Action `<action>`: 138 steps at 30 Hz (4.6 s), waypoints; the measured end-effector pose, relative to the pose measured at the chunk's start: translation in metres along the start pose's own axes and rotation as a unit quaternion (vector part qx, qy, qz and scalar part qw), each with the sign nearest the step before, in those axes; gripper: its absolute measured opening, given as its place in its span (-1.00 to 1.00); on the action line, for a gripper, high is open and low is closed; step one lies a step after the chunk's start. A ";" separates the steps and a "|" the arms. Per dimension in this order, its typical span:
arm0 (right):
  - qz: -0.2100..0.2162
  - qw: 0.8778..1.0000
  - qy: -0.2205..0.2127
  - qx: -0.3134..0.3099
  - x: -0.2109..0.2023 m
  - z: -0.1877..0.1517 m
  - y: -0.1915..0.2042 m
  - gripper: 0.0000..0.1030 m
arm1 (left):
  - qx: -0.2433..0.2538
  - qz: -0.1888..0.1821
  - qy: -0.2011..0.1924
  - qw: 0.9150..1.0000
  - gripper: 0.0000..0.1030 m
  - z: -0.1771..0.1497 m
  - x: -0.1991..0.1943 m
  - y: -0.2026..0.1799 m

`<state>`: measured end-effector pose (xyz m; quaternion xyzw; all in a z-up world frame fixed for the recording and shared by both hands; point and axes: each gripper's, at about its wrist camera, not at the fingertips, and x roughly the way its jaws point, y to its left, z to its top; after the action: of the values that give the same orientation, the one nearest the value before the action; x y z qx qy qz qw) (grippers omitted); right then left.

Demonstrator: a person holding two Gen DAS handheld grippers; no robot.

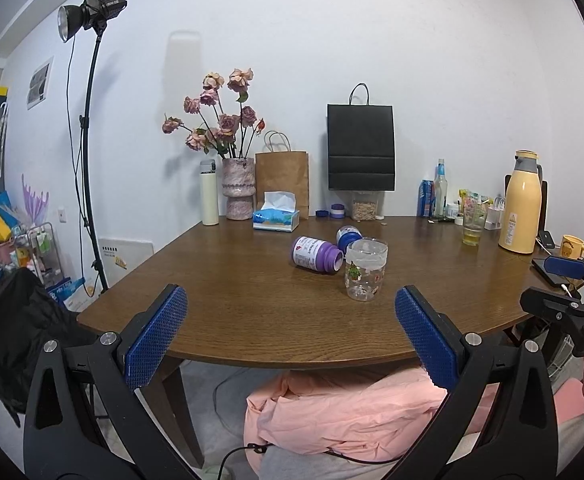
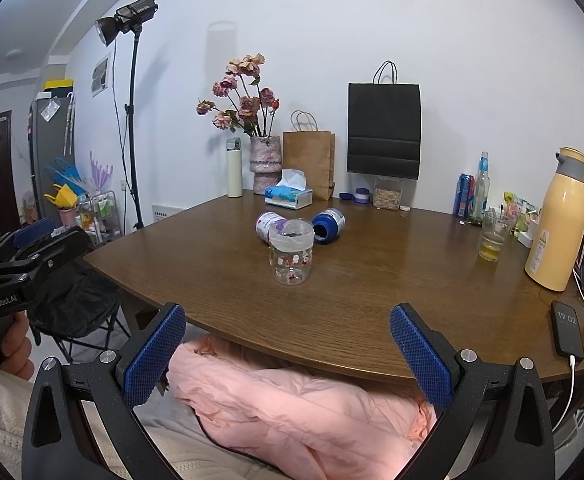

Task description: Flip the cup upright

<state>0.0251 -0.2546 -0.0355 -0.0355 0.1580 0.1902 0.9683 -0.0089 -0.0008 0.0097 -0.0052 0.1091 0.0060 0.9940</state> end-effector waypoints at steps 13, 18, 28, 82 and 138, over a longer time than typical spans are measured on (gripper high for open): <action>0.000 1.000 0.000 -0.001 0.000 0.000 -0.001 1.00 | 0.001 0.000 -0.001 1.000 1.00 0.001 0.000 0.000; 0.001 1.000 0.000 -0.001 -0.001 0.000 -0.001 1.00 | 0.003 0.001 -0.004 1.000 1.00 0.003 -0.001 0.000; 0.001 1.000 0.000 -0.001 -0.001 0.000 -0.001 1.00 | 0.008 -0.002 -0.007 1.000 1.00 0.006 -0.001 -0.001; 0.064 0.997 0.034 -0.031 0.208 0.119 -0.029 1.00 | 0.005 -0.081 0.137 0.987 1.00 0.061 0.259 0.029; 0.127 0.921 0.313 -0.193 0.454 0.181 0.025 0.23 | -0.049 -0.102 0.461 0.880 0.15 0.019 0.487 0.097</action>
<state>0.4673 -0.0458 -0.0098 -0.2589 0.4163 0.3173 0.8118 0.4694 0.1015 -0.0784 -0.0669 0.5537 -0.0927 0.8249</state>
